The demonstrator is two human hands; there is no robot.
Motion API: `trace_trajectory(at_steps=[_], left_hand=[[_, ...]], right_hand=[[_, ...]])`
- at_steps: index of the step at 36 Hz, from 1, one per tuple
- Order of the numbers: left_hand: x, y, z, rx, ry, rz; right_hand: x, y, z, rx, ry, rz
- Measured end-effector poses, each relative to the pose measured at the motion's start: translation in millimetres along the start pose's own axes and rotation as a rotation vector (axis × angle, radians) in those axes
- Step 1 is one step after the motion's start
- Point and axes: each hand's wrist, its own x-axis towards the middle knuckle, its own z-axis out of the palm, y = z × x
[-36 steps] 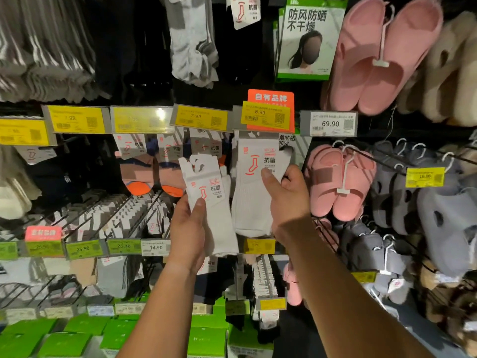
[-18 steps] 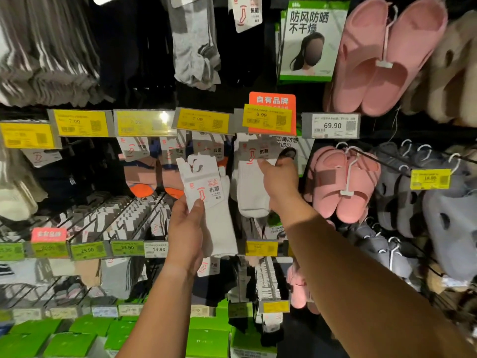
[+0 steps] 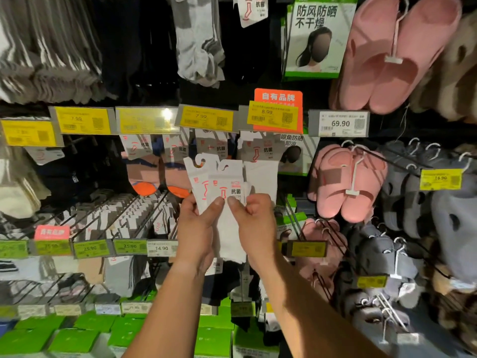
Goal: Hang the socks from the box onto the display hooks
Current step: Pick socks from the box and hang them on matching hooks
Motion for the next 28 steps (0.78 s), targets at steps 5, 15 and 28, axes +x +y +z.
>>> trace_trajectory(at_steps=[5, 15, 28], left_hand=[[-5.0, 0.8, 11.2, -0.046, -0.028, -0.026], [7.3, -1.3, -1.9, 0.114, 0.057, 0.057], [7.3, -2.3, -1.4, 0.119, 0.071, 0.058]], right_hand=[[6.5, 6.7, -2.5, 0.083, -0.067, 0.033], [13.6, -3.7, -40.4, 0.405, 0.026, 0.028], [54.2, -47.1, -53.2, 0.269, 0.029, -0.074]])
